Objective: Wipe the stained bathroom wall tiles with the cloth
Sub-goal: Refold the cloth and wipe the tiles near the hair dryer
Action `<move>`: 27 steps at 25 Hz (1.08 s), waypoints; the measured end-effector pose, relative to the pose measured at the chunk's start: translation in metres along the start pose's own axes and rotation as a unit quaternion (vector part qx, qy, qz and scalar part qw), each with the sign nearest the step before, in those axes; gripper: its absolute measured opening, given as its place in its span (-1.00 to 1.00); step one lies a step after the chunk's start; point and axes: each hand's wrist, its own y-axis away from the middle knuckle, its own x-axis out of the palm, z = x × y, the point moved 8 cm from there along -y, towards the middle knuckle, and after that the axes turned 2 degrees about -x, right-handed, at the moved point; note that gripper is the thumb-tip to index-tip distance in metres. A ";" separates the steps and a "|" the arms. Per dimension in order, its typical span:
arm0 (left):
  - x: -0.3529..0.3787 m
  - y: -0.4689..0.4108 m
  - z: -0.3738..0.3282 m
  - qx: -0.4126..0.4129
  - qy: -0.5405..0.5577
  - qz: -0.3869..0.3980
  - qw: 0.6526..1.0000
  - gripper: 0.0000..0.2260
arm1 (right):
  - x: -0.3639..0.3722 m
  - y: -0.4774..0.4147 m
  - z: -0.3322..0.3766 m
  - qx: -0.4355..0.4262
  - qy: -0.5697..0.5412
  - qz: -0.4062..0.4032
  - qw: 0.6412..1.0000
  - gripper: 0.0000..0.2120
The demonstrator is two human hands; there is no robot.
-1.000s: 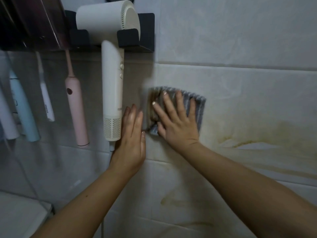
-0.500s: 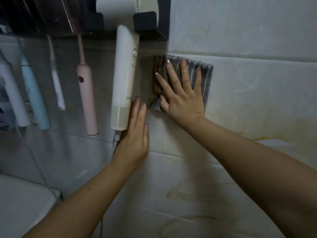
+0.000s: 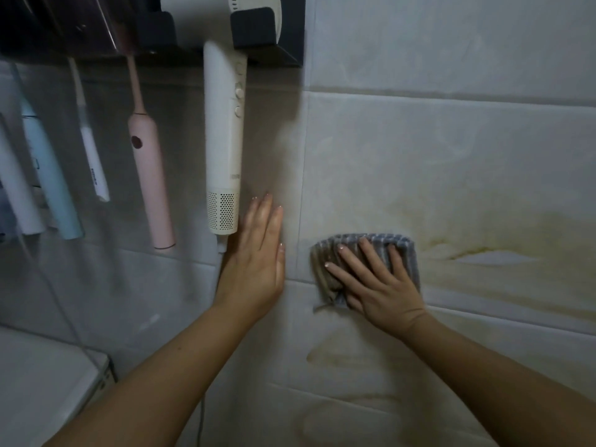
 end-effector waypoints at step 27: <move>0.020 -0.056 -0.082 0.140 -0.028 -0.039 0.989 -0.48 | -0.031 0.039 -0.084 0.084 0.051 -0.031 0.995 -0.46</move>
